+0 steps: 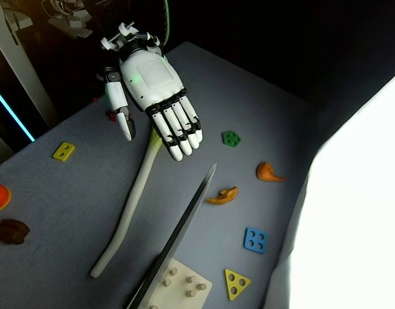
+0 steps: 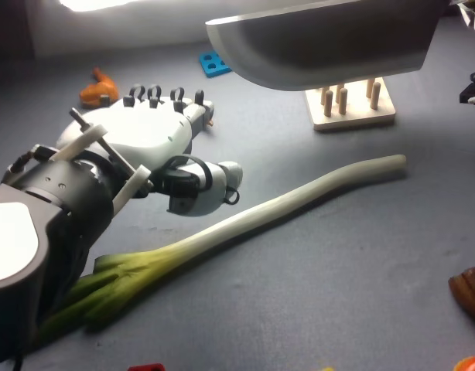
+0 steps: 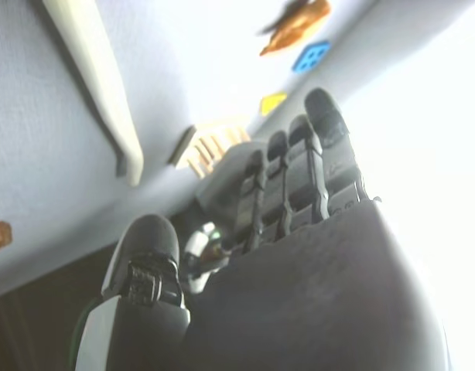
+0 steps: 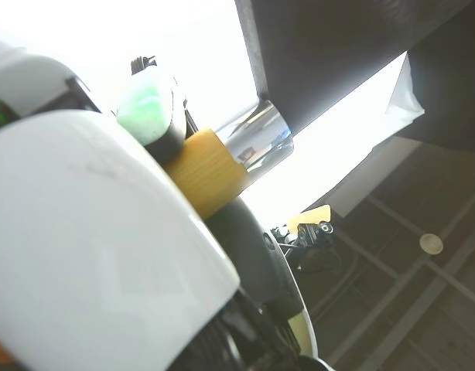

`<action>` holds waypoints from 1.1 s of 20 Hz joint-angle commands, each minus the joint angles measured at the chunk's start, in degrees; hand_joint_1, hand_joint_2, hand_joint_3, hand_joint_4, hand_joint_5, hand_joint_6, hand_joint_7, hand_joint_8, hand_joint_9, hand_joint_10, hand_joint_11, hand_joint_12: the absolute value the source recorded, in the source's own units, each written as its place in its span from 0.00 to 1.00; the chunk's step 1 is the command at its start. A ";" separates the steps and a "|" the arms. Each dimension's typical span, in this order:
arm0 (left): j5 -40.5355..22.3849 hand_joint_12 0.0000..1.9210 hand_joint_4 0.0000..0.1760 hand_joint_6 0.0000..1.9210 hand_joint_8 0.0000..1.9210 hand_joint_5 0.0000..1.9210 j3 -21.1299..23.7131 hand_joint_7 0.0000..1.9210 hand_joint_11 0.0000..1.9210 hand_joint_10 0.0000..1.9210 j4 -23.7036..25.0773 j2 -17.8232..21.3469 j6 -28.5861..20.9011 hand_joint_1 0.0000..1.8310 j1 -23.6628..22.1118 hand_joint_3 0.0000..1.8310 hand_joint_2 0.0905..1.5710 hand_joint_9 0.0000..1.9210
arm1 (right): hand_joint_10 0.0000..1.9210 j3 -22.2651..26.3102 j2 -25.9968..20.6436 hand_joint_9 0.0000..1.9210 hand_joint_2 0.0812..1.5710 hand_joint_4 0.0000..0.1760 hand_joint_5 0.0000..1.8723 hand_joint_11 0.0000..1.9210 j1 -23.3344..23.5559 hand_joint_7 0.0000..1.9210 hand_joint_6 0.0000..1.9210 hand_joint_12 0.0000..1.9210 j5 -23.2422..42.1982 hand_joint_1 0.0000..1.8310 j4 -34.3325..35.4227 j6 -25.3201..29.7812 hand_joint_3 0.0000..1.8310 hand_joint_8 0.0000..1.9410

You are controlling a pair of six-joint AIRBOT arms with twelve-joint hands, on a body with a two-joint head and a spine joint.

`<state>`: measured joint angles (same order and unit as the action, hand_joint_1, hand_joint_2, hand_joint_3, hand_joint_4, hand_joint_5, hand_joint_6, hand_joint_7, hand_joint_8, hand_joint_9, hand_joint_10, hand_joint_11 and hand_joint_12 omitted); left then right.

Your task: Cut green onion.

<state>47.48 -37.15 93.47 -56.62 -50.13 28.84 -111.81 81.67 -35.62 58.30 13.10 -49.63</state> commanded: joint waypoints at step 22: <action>-0.66 0.00 0.00 0.00 0.00 0.02 -0.87 0.01 0.00 0.00 0.60 1.08 5.74 0.00 -3.45 0.00 0.88 0.00 | 1.00 -7.74 5.36 0.82 0.50 1.00 0.78 0.86 -1.96 0.79 1.00 1.00 5.39 0.87 2.96 0.80 0.38 1.00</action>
<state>44.97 -37.85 90.24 -55.77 -44.58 26.17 -118.89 87.64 -37.93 56.25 13.91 -49.43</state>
